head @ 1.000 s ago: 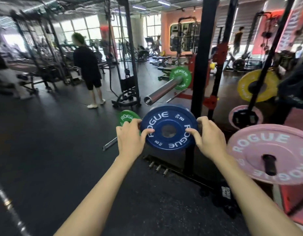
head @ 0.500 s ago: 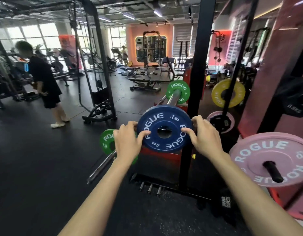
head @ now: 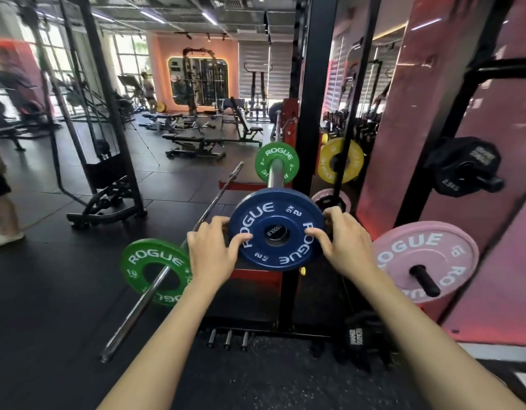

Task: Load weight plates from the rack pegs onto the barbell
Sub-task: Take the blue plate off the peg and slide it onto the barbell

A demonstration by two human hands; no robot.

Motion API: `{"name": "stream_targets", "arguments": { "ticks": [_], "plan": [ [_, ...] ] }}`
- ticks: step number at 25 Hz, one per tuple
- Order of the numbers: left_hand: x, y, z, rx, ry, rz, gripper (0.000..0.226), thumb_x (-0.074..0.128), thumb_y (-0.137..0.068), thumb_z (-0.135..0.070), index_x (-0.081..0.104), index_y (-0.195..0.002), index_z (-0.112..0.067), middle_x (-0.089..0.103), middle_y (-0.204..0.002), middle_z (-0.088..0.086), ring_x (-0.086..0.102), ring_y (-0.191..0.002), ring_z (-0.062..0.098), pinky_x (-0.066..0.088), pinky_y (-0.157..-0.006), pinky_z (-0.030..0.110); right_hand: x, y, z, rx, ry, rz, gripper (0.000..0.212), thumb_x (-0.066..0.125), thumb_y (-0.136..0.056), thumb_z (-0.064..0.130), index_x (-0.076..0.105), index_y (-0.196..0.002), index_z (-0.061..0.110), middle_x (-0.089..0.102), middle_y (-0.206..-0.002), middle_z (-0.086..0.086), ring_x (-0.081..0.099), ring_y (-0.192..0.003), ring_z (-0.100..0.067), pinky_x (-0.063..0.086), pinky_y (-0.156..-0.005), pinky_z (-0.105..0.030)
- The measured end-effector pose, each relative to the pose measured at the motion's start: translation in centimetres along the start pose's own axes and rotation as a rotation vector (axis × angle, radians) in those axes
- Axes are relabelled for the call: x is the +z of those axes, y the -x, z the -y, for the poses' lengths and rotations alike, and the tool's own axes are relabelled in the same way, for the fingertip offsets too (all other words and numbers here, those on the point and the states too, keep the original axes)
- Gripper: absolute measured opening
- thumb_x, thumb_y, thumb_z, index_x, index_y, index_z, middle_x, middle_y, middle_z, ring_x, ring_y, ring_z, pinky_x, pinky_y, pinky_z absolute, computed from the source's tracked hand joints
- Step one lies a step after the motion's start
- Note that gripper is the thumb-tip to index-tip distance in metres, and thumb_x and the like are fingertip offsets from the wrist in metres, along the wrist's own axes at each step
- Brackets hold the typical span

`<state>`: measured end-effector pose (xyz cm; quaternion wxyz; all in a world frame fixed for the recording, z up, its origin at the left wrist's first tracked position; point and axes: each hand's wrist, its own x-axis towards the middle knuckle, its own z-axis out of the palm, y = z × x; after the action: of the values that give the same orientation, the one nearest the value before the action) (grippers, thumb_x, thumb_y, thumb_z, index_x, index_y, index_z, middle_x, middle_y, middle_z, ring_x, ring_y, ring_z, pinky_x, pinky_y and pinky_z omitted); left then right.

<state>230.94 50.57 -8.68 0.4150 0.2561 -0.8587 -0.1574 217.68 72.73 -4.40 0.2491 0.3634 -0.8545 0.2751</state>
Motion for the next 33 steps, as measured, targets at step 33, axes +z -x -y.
{"name": "stream_targets", "arguments": {
  "ticks": [33],
  "plan": [
    [7.2, -9.9, 3.2, -0.076, -0.075, 0.018, 0.095, 0.049, -0.065, -0.091, 0.052, -0.126, -0.018, 0.057, -0.129, 0.001, 0.048, -0.12, 0.024, 0.031, -0.097, 0.048, 7.9, -8.2, -2.5, 0.233, 0.213, -0.091, 0.08, 0.046, -0.075, 0.083, 0.055, -0.128, 0.023, 0.059, -0.123, -0.005, 0.046, -0.115, -0.03, 0.042, -0.086, -0.044]
  ]
}}
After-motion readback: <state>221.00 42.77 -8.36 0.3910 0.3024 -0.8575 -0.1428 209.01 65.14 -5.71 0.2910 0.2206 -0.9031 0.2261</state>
